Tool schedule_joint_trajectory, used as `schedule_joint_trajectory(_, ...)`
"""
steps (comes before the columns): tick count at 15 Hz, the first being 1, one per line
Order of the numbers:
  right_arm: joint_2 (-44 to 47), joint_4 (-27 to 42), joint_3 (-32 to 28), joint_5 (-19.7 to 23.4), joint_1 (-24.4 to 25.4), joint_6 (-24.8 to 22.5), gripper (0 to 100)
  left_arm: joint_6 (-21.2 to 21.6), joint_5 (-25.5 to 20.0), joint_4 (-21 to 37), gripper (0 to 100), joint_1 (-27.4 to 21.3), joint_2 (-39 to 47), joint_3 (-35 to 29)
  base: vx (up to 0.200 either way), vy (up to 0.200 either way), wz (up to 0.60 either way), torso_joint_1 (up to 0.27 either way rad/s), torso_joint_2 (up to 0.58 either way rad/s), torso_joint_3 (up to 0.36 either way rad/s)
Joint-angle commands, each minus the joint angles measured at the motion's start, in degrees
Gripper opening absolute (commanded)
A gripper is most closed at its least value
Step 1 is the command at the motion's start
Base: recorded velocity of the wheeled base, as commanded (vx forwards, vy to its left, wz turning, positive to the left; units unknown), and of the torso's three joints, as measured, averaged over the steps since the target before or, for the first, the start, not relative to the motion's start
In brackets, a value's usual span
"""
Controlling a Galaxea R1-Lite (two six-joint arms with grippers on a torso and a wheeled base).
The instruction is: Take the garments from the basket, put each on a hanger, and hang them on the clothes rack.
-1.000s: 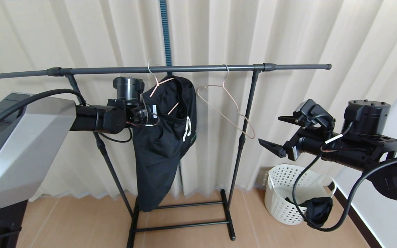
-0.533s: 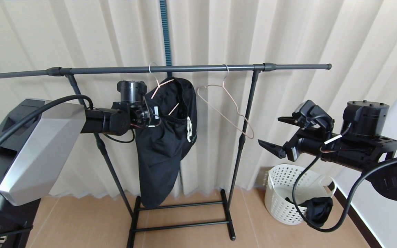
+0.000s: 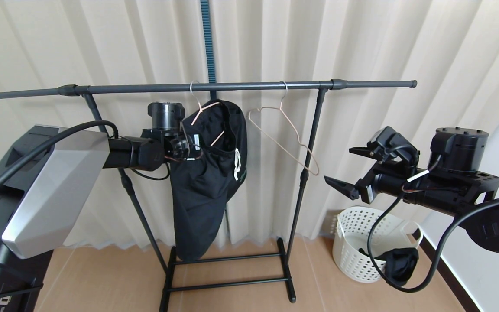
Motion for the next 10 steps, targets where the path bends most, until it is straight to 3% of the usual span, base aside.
schedule_joint_trajectory(1,0.10,-0.04,-0.02,0.12,0.02,-0.01,100,-0.02,0.04,0.06,100,0.08,-0.43,0.01,0.000,0.000,0.00,0.000,0.00,0.000)
schedule_joint_trajectory(6,-0.42,-0.13,-0.02,0.30,-0.06,0.07,100,0.07,0.04,0.06,100,0.08,-5.61,5.02,0.000,0.000,0.00,0.000,0.00,0.000)
schedule_joint_trajectory(10,-3.50,-4.53,2.27,0.56,-1.03,1.83,100,0.16,-0.75,-0.03,100,-0.09,-15.98,17.67,0.000,0.000,0.00,0.000,0.00,0.000)
